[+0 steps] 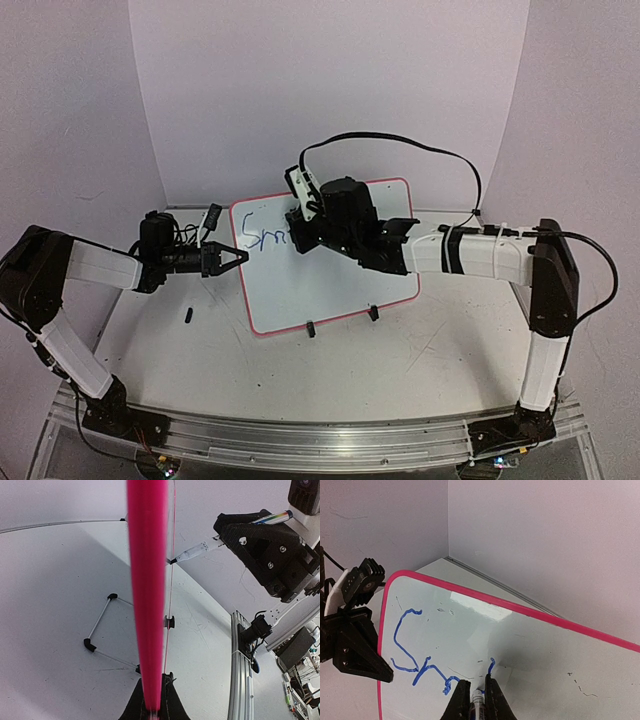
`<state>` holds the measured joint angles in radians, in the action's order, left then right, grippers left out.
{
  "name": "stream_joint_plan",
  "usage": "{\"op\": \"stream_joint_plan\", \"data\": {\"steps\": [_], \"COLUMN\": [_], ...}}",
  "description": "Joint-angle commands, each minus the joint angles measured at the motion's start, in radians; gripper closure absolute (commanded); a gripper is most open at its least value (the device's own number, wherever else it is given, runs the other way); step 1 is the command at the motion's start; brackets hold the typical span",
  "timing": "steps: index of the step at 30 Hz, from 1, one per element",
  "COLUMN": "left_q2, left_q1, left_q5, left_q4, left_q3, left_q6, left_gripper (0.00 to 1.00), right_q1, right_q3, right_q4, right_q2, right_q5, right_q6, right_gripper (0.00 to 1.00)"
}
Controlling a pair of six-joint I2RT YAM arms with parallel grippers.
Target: Write a sentence on the whiteboard
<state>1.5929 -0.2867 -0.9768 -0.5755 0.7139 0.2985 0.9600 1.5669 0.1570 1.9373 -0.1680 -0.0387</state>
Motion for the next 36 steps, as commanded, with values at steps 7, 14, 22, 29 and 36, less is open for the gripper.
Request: {"op": "stream_joint_plan", "data": {"steps": [7, 14, 22, 29, 36], "left_q2": [0.017, 0.019, 0.019, 0.018, 0.022], "left_q1": [0.006, 0.005, 0.006, 0.006, 0.005], "left_q5": [0.081, 0.080, 0.078, 0.078, 0.079], "left_q4": [0.023, 0.023, 0.023, 0.023, 0.024], "left_q3": [0.029, 0.030, 0.031, 0.030, 0.030], "left_q6": [-0.041, -0.039, -0.039, -0.040, -0.041], "left_gripper": [1.00, 1.00, 1.00, 1.00, 1.00], "right_q1": [0.003, 0.009, 0.017, 0.020, 0.028], "right_q3": [-0.001, -0.017, -0.031, -0.049, -0.056], "right_q4": [0.001, 0.001, 0.001, 0.001, 0.000], "right_q2": [-0.016, -0.021, -0.034, -0.042, -0.059], "right_q5": [-0.017, -0.011, -0.016, -0.033, -0.023], "right_q6": [0.031, 0.031, 0.069, 0.077, 0.083], "right_gripper": [1.00, 1.00, 1.00, 1.00, 1.00]}}
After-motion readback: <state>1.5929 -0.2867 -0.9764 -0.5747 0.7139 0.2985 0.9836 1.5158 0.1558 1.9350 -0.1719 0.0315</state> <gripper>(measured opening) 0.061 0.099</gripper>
